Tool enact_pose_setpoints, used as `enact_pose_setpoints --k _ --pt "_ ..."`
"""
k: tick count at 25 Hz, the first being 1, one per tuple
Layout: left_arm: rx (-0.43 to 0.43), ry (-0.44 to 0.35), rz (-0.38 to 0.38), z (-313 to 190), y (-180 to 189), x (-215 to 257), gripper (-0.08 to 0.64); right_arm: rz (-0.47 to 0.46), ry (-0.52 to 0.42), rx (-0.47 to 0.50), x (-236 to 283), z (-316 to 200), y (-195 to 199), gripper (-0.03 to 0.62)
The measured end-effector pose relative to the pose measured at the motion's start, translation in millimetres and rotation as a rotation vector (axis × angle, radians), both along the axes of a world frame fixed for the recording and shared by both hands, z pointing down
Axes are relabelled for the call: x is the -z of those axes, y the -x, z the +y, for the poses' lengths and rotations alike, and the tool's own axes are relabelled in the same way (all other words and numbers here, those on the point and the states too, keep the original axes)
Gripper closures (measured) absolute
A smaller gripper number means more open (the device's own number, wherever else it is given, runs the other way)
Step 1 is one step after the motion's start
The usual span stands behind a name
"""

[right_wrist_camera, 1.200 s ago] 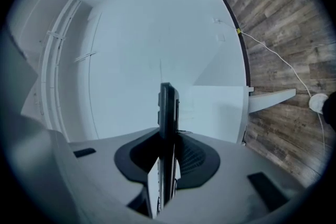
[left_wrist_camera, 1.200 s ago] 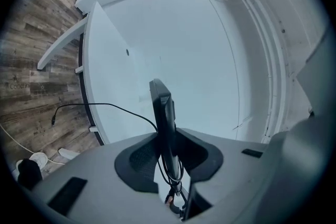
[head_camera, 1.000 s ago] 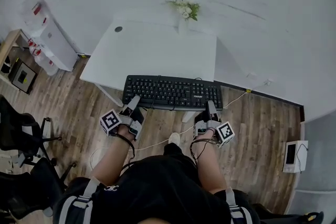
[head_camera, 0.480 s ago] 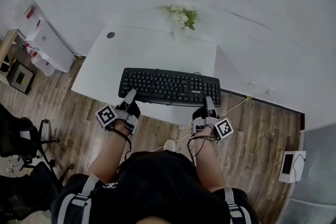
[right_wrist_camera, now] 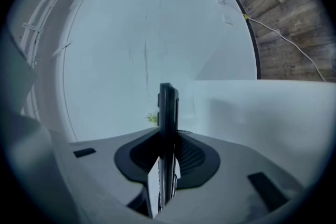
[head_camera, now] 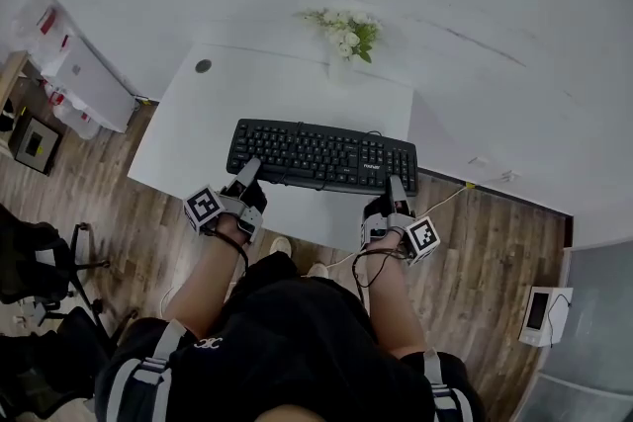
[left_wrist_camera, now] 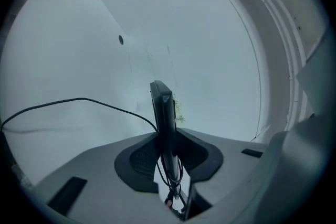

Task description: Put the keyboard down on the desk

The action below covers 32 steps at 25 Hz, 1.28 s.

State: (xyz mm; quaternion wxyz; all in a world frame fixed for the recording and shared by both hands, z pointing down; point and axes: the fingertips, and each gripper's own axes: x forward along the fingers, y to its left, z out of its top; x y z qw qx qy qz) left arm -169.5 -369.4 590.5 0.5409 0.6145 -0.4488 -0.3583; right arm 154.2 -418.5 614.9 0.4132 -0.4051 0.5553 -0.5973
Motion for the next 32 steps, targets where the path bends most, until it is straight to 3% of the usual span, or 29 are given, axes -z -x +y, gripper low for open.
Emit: enact_pose_setpoints --k 15,32 --pt "-0.095 0.138 0.011 -74 23 -69 0.465 0.053 0.180 -0.067 -58 -36 19 0.520" --pt "-0.170 0.299 0.008 -105 19 -129 0.460 0.061 0.389 -0.105 -119 -42 17 0.520"
